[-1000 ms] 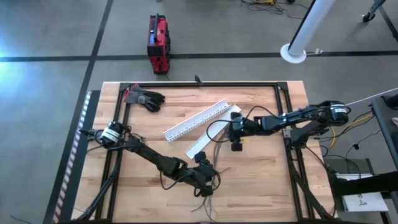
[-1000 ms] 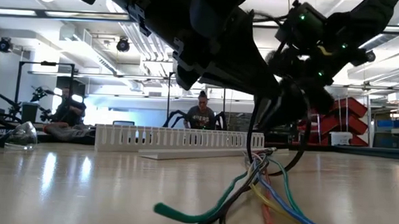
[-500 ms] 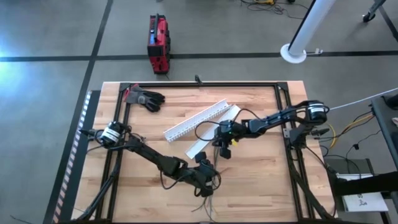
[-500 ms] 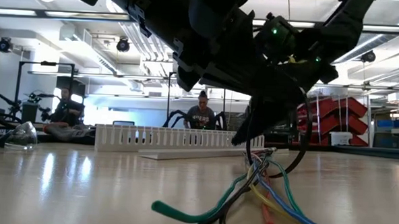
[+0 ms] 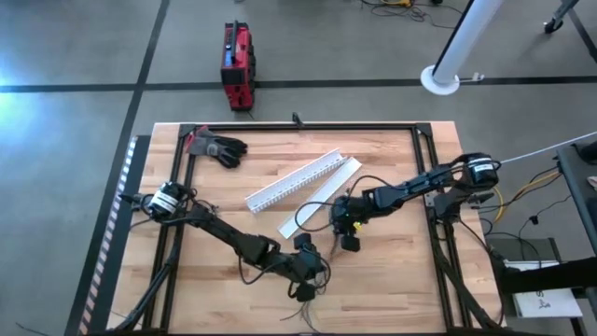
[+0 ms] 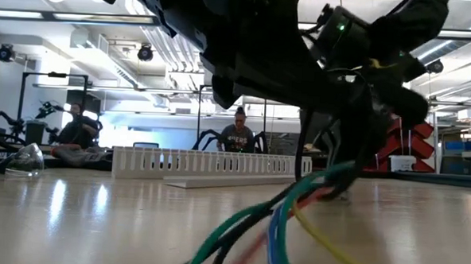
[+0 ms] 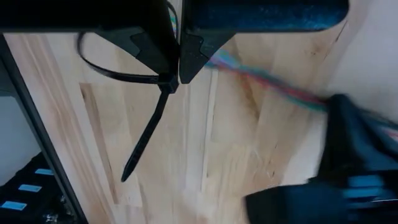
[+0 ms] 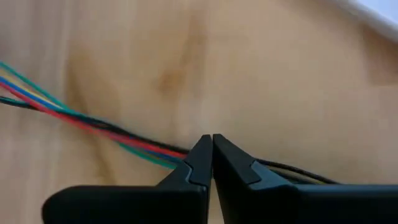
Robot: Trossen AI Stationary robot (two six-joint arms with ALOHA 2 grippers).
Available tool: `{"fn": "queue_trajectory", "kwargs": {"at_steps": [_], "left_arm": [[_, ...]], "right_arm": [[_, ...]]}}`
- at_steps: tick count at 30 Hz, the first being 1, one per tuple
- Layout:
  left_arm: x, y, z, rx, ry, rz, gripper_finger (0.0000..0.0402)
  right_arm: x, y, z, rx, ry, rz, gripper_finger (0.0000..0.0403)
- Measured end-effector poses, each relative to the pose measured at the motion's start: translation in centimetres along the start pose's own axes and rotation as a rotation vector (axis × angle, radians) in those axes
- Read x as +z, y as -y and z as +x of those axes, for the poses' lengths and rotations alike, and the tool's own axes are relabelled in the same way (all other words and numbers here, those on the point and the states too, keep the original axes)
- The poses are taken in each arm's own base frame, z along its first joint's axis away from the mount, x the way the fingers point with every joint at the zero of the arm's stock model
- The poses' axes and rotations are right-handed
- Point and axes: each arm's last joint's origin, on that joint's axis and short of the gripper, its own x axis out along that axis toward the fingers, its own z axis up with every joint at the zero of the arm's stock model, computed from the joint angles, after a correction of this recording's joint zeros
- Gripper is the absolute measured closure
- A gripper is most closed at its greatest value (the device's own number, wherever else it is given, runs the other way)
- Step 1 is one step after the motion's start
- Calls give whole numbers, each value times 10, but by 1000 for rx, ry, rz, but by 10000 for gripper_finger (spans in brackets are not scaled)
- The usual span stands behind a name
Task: Ziptie cables
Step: Adjust the bundled colored cable
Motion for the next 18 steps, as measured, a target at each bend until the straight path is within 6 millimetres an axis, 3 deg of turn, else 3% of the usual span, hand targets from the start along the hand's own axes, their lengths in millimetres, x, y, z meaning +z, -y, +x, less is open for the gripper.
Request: {"fn": "queue_trajectory", "kwargs": {"at_steps": [10,18], "left_arm": [[1,0,0,-4,9,-3,402],[2,0,0,0,18,-6,402]], "right_arm": [[10,-2,-18,-125,109,-15,403],[-1,4,-2,-159,16,-8,403]]}}
